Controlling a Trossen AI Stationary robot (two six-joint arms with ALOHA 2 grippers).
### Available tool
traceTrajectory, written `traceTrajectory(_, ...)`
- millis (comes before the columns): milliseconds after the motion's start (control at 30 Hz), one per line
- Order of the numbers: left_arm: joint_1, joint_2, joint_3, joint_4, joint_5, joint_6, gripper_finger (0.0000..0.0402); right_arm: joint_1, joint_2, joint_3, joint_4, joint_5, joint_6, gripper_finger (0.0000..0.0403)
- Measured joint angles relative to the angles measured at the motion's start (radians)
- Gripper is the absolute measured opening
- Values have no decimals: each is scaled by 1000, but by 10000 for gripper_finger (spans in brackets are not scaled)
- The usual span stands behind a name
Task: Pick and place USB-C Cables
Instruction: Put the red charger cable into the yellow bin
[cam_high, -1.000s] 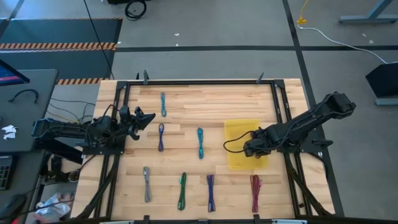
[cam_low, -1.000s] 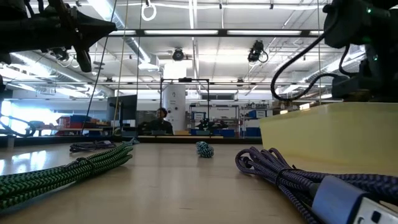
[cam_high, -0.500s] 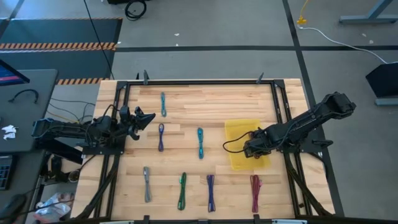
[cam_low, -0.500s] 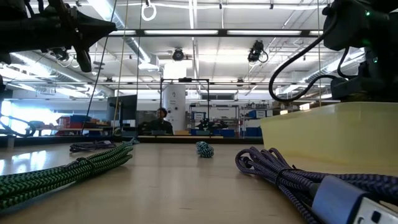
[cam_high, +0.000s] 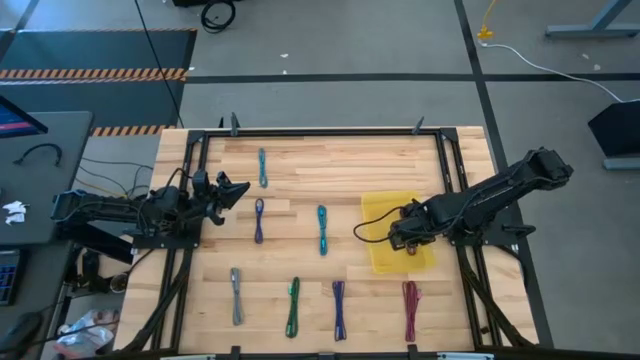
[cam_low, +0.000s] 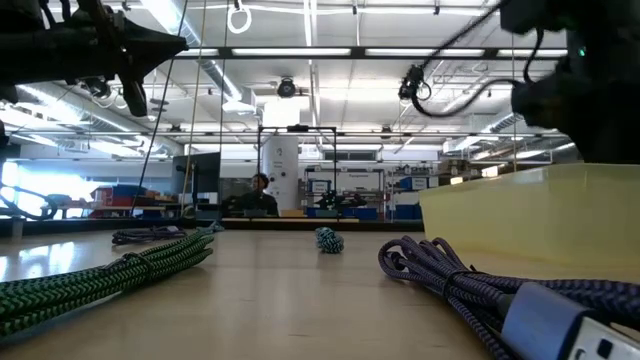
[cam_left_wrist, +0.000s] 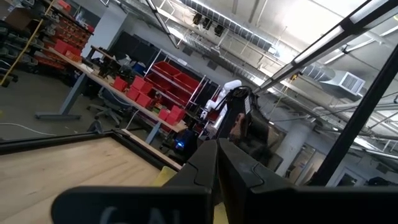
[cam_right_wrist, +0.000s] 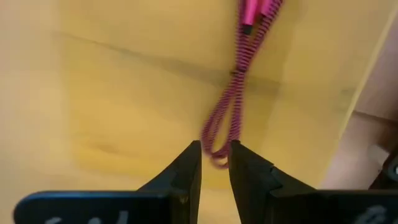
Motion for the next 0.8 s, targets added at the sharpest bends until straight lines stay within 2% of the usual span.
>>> traceTrajectory(167,0,0,0,0,0,0,21,1,0,147,-53,8,11,85)
traceTrajectory(400,0,0,0,0,0,0,21,49,0,273,-60,-123,98,85)
traceTrajectory(633,0,0,0,0,5,0,21,178,0,310,23,-145,253,89)
traceTrajectory(800,0,0,0,0,30,0,21,283,44,310,92,-171,367,116)
